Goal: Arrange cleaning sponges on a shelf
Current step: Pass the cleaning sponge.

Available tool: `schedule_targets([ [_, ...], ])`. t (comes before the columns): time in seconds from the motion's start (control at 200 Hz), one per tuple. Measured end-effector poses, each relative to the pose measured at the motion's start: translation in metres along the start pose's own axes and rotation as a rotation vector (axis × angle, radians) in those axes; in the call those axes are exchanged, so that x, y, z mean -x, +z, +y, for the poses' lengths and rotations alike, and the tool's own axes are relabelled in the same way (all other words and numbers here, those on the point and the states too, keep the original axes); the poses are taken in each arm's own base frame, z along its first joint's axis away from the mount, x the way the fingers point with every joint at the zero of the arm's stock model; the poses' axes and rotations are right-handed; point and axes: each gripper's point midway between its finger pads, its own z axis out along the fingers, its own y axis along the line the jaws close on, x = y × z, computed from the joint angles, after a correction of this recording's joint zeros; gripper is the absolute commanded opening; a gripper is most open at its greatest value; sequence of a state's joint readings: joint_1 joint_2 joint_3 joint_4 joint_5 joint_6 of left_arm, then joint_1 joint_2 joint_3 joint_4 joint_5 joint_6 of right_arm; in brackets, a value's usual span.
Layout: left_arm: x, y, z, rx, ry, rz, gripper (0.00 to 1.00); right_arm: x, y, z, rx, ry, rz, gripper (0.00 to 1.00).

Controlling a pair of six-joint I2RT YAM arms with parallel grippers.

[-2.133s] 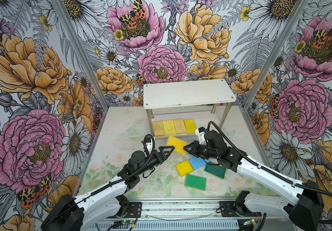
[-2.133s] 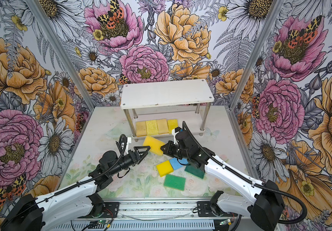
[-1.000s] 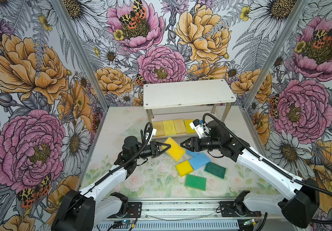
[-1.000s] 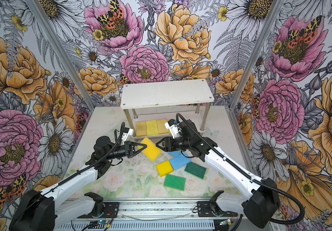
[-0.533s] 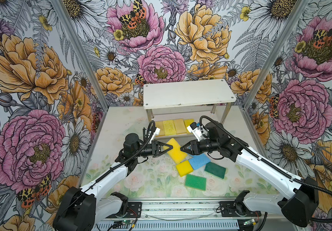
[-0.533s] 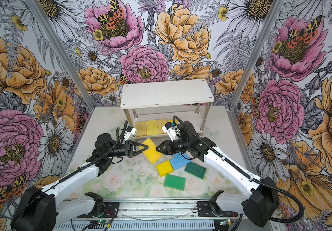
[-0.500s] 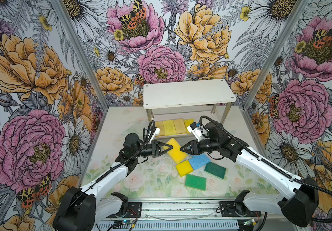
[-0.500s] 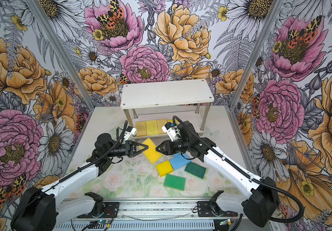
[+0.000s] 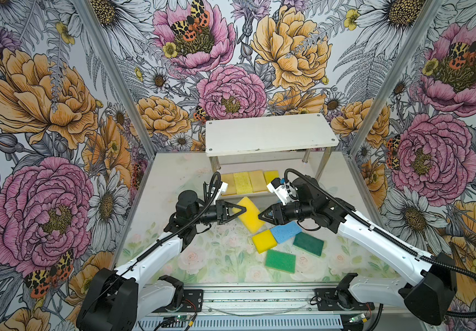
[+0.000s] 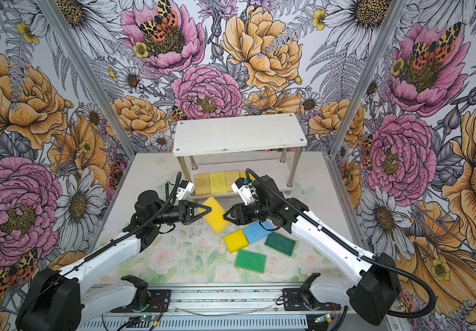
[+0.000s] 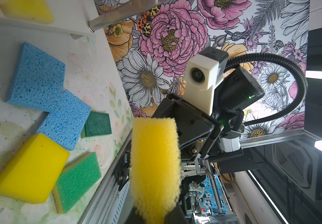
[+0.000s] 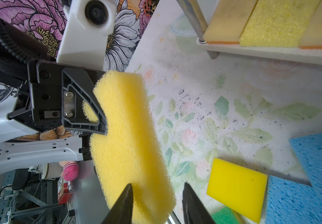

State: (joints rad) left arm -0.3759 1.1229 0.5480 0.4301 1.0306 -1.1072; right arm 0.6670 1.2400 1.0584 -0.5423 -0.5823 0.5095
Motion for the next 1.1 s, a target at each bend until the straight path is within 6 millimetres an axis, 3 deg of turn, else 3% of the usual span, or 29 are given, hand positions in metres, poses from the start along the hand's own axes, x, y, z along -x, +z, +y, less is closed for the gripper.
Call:
schedule_targets([
  [0.14, 0.001, 0.001, 0.002, 0.004, -0.006, 0.001, 0.11, -0.004, 0.003, -0.002, -0.007, -0.002, 0.01, 0.35],
  [0.4, 0.002, 0.002, 0.007, 0.013, -0.022, 0.004, 0.11, -0.005, 0.004, -0.003, -0.022, -0.011, 0.008, 0.01],
  [0.44, 0.002, 0.003, 0.009, 0.016, -0.028, 0.005, 0.13, -0.005, 0.004, -0.004, -0.027, -0.005, 0.006, 0.0],
  [0.545, 0.003, 0.002, 0.011, 0.02, -0.027, 0.002, 0.25, -0.005, 0.004, -0.006, -0.042, -0.009, -0.002, 0.0],
  [0.61, 0.004, 0.002, 0.01, 0.02, -0.02, 0.001, 0.49, -0.004, 0.003, -0.008, -0.058, -0.008, -0.013, 0.0],
  [0.74, 0.005, 0.001, 0.011, 0.023, -0.015, -0.003, 0.69, -0.004, 0.0, -0.016, -0.106, 0.002, -0.035, 0.0],
  [0.89, 0.009, -0.003, 0.017, 0.046, -0.026, -0.021, 0.82, 0.0, -0.005, -0.04, -0.19, 0.055, -0.073, 0.0],
  [1.101, 0.024, -0.035, 0.026, 0.177, 0.004, -0.169, 0.9, 0.016, -0.033, -0.103, -0.42, 0.173, -0.201, 0.0],
])
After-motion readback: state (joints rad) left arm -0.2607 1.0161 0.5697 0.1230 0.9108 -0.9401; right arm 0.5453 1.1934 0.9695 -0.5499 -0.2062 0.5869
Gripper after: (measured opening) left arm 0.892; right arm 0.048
